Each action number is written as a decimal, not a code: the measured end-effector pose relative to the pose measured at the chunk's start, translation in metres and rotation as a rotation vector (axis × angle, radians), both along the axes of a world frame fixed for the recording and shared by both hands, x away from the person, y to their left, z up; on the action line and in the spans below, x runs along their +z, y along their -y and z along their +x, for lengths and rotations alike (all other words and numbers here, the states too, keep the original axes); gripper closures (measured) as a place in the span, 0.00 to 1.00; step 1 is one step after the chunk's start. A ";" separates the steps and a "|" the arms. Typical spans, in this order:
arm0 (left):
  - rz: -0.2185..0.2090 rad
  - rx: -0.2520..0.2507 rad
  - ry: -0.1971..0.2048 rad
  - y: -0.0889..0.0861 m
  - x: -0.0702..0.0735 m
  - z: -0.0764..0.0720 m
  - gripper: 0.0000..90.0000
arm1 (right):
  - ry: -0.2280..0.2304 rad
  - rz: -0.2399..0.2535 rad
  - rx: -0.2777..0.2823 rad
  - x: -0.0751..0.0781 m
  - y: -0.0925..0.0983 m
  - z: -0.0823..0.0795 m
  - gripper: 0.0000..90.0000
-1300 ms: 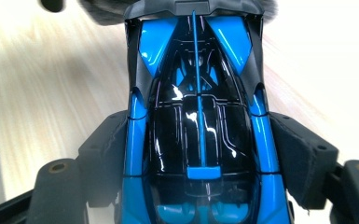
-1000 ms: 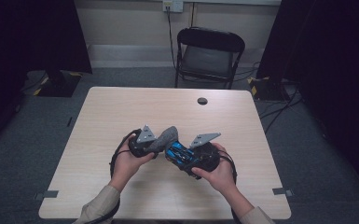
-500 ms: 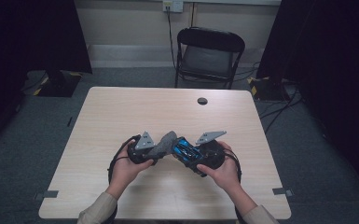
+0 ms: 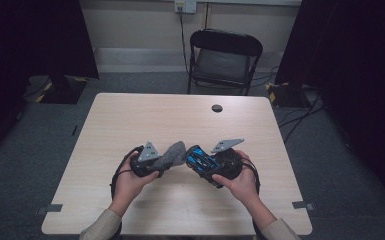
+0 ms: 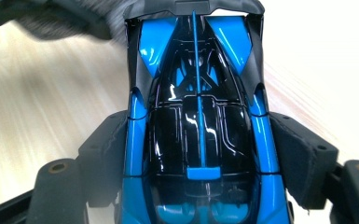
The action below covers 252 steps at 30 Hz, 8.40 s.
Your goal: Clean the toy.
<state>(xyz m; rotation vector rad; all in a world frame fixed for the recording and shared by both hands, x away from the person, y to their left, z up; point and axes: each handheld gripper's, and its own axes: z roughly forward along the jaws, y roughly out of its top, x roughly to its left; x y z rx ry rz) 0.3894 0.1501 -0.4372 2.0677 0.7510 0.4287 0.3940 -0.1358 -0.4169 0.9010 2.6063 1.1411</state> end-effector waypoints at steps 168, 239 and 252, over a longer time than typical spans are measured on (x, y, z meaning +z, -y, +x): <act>-0.118 -0.036 -0.046 0.034 -0.008 -0.005 0.75 | 0.034 0.018 -0.067 0.024 -0.017 0.012 0.29; -0.084 -0.050 -0.042 0.042 -0.017 -0.012 0.75 | 0.005 0.020 -0.062 0.014 -0.018 0.007 0.29; -0.084 -0.009 -0.036 0.034 -0.020 -0.007 0.75 | -0.009 0.017 -0.059 0.007 -0.014 0.005 0.29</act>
